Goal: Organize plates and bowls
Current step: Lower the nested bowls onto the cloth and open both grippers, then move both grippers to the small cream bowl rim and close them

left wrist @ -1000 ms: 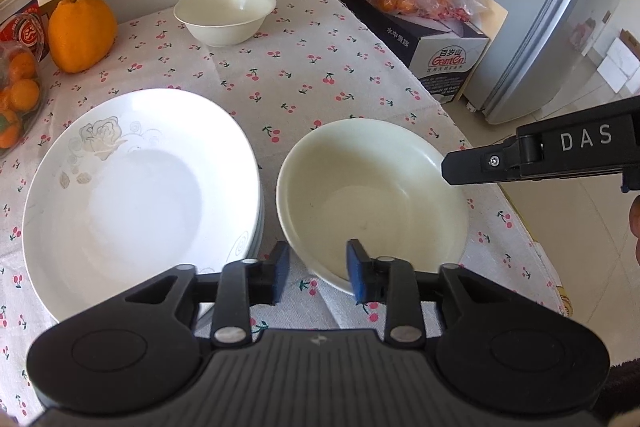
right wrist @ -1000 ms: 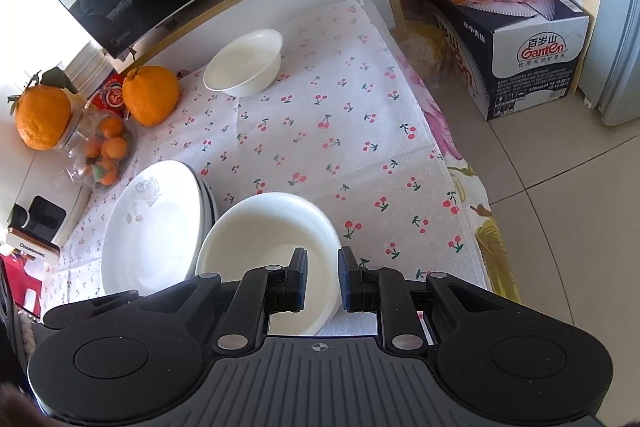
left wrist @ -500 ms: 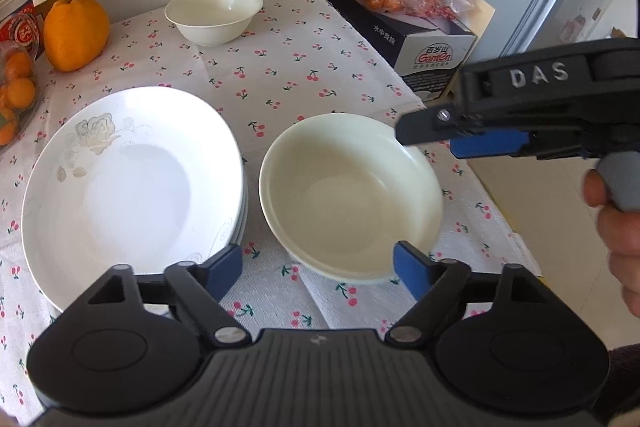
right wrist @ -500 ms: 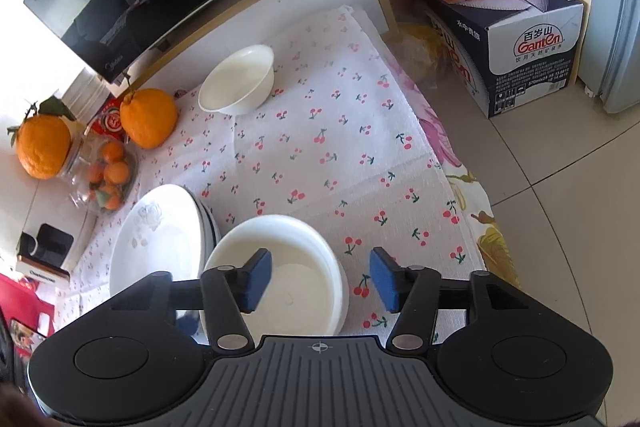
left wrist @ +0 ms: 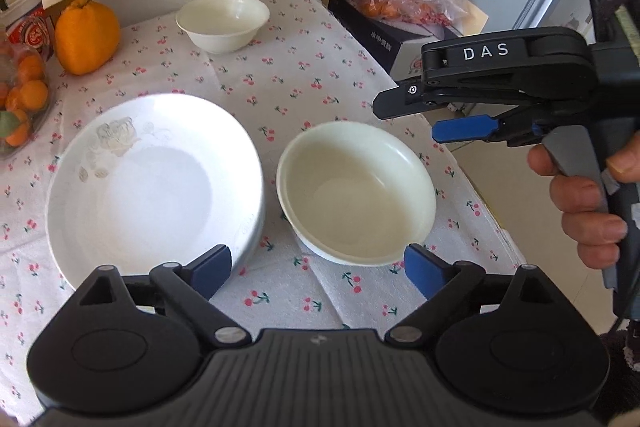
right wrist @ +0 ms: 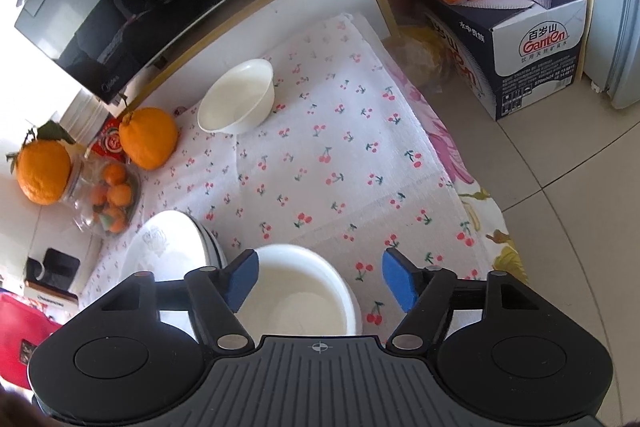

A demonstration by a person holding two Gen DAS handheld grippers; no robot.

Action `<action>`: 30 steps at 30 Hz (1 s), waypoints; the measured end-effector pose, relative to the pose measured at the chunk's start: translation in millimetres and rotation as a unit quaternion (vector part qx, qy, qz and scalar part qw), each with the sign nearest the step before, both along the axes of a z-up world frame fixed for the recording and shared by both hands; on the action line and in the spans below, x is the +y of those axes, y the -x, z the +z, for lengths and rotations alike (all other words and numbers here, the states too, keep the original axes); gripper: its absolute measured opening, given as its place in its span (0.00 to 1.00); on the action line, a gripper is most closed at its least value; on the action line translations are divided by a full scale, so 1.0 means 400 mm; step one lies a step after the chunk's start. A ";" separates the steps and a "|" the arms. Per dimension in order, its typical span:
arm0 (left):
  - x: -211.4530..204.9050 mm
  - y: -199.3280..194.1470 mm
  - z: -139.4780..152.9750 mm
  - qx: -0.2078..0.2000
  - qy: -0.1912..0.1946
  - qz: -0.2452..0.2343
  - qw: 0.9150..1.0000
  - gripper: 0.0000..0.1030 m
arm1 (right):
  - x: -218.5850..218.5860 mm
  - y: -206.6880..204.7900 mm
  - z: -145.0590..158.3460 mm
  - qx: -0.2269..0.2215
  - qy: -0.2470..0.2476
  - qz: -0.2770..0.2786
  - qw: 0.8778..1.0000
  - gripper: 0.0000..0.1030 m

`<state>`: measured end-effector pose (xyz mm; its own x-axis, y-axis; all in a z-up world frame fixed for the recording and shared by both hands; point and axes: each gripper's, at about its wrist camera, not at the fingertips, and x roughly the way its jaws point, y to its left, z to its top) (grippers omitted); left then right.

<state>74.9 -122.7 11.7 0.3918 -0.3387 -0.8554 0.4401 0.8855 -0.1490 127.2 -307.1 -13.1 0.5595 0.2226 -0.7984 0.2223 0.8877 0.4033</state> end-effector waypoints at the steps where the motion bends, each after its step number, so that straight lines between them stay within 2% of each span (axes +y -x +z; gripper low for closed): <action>1: 0.005 -0.004 0.005 -0.003 -0.001 0.001 1.000 0.91 | 0.000 -0.006 0.001 -0.001 -0.004 -0.002 1.000 0.69; 9: 0.047 -0.089 0.028 -0.042 -0.003 0.040 0.998 0.94 | 0.011 -0.070 0.014 -0.018 -0.028 -0.024 0.999 0.72; 17: 0.072 -0.204 0.027 -0.074 -0.017 0.089 0.993 0.94 | 0.029 -0.165 0.002 -0.038 -0.028 -0.053 0.997 0.72; 25: 0.093 -0.321 0.022 -0.104 0.004 0.133 0.986 0.94 | 0.070 -0.271 -0.026 -0.054 -0.035 -0.065 0.996 0.72; 30: 0.093 -0.389 0.005 -0.120 0.022 0.143 0.982 0.86 | 0.081 -0.319 -0.056 -0.077 -0.053 -0.083 0.992 0.72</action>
<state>230.4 -85.4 13.6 0.6655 -0.2199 -0.7133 0.2013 0.9731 -0.1123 254.8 -274.5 -35.3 0.7093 0.1956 -0.6773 0.2905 0.7943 0.5336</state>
